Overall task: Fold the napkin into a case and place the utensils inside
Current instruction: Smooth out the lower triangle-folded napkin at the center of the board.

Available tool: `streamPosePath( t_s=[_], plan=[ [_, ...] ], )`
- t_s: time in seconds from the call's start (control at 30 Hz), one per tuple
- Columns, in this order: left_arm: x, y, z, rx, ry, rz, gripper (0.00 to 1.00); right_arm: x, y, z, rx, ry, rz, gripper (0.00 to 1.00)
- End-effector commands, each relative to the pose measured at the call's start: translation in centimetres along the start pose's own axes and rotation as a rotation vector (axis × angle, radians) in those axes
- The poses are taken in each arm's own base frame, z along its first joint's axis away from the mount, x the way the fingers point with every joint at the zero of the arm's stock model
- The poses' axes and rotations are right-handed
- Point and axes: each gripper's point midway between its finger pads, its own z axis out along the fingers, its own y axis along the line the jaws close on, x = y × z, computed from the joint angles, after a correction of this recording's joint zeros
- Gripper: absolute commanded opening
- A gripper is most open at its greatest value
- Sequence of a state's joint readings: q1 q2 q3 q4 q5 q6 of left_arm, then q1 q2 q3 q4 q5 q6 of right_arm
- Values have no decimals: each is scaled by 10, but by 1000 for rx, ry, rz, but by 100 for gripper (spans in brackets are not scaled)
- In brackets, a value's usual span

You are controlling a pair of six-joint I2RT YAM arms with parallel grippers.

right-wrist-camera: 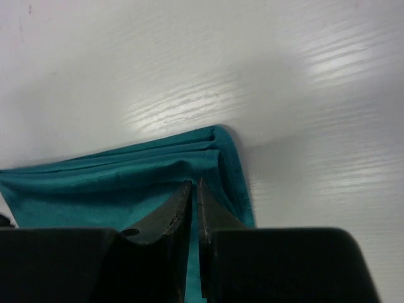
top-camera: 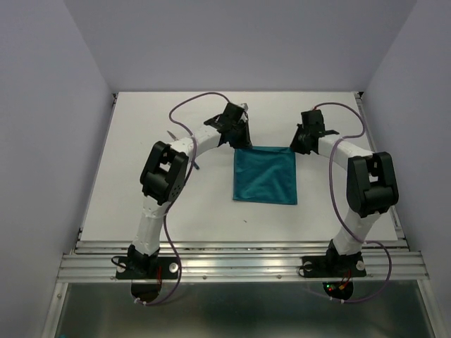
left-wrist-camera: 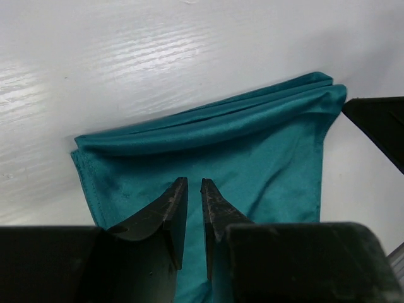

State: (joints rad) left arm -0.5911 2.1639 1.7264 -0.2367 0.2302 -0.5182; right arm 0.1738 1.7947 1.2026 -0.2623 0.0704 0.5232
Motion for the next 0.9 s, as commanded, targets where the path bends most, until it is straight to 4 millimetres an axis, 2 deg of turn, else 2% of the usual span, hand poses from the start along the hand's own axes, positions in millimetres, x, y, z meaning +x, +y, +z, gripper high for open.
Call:
streamPosePath(
  t_s=[0.0, 0.07, 0.23, 0.37, 0.47, 0.6, 0.73, 0.8, 0.87],
  plan=[
    [-2, 24, 15, -46, 19, -2, 26, -9, 8, 11, -28, -12, -39, 12],
    [2, 32, 20, -66, 31, -7, 26, -15, 5, 16, -22, -15, -43, 11],
    [10, 44, 25, -103, 52, -8, 26, -6, -5, 42, 14, 27, -53, 11],
    [14, 52, 28, -126, 66, 2, 25, 0, -9, 48, 24, 42, -49, 11],
    [15, 56, 28, -142, 74, 10, 25, 6, -8, 44, 12, 54, -47, 10],
    [11, 57, 26, -149, 61, 28, 25, -11, -3, 20, -6, -11, -41, 10],
    [6, 54, 23, -141, 57, 49, 25, -29, -9, 10, 22, -71, -31, 10],
    [1, 49, 18, -130, 44, 53, 24, -34, -8, 10, 27, -85, -29, 13],
    [-5, 40, 10, -116, 23, 58, 24, -34, -8, 11, 27, -81, -28, 22]
  ],
)
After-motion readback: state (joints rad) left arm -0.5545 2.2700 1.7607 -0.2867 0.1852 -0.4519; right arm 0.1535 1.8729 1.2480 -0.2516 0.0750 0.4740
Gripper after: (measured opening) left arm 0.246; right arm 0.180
